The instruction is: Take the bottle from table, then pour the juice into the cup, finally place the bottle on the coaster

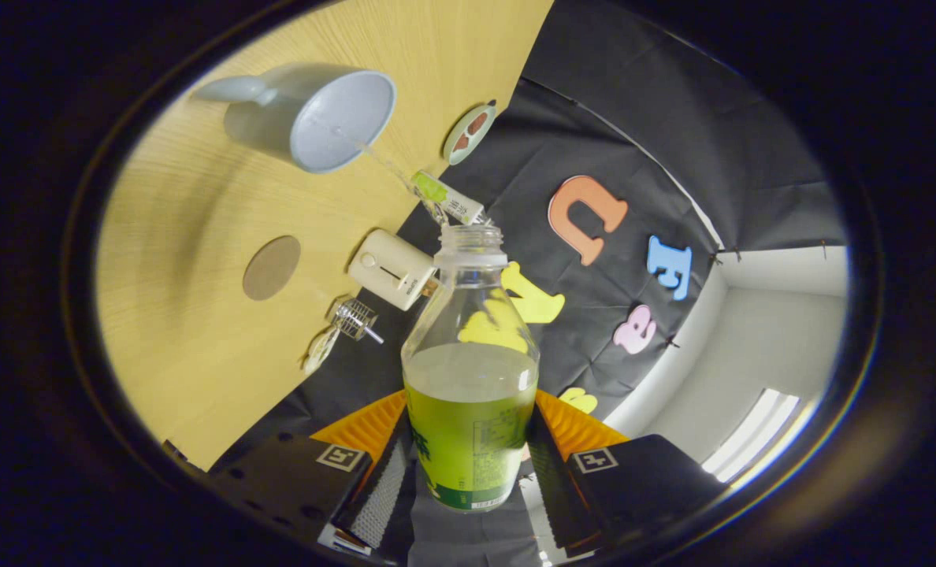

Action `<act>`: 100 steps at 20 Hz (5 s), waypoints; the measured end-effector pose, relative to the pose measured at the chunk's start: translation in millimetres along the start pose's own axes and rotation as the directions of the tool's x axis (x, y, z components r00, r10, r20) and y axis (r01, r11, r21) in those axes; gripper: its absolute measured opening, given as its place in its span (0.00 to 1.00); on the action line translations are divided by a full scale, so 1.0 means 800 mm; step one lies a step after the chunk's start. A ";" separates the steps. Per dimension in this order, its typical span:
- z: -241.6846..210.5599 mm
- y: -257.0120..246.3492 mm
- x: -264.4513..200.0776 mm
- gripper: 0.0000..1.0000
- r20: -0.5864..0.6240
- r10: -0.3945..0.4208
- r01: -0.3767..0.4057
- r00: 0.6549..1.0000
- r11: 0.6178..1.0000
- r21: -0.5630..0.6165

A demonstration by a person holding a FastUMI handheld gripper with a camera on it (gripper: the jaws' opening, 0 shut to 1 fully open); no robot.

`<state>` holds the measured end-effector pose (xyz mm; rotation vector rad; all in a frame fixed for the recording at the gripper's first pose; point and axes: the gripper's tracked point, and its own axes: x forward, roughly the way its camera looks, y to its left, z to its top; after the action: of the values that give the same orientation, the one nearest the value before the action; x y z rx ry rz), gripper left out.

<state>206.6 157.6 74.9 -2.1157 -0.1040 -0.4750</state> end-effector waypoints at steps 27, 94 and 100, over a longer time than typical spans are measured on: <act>0.021 -0.068 -0.014 0.81 0.056 -0.155 0.164 0.986 0.964 -0.209; 0.091 0.200 0.148 0.82 0.361 0.379 -0.110 0.852 -0.544 0.832; 0.101 0.215 0.157 0.83 0.367 0.356 -0.123 0.859 -0.553 0.824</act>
<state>389.3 114.0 -53.4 -0.0146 0.1399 0.0105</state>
